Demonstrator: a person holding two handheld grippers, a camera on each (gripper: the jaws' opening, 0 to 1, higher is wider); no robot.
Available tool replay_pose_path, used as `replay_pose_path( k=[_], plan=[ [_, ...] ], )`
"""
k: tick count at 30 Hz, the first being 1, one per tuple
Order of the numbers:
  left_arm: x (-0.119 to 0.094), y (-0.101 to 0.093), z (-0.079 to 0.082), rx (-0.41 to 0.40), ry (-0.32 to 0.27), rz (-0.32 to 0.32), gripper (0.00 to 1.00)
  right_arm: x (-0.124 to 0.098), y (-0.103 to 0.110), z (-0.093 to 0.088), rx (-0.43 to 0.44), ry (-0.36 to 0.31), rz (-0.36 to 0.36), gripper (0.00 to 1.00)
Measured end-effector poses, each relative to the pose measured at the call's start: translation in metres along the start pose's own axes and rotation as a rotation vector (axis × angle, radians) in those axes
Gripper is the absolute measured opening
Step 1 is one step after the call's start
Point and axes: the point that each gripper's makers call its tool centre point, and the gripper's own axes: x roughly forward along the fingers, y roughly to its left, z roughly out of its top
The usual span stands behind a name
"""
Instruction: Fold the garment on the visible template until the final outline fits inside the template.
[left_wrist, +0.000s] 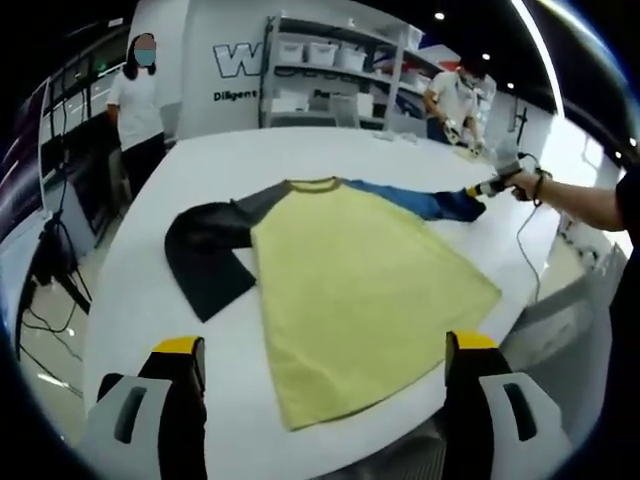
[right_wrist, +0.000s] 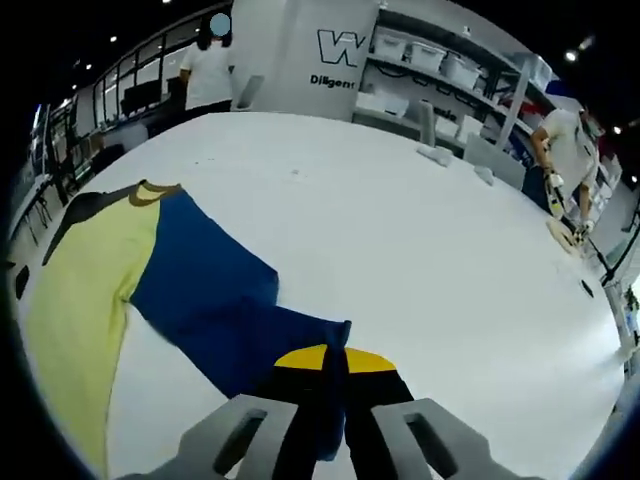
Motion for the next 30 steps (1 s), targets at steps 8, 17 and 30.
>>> replay_pose_path(
  k=[8,17,30],
  plan=[
    [0.000,0.000,0.008,0.021,-0.033,-0.008,0.98,0.015,-0.029,-0.009,0.055,0.021,-0.039,0.00],
    [0.000,0.001,0.004,0.031,-0.013,-0.007,0.98,0.033,-0.047,-0.018,0.119,0.049,-0.049,0.00],
    [0.001,0.004,0.003,0.023,-0.005,0.010,0.98,0.036,-0.048,-0.025,0.202,0.074,-0.058,0.00]
  ],
)
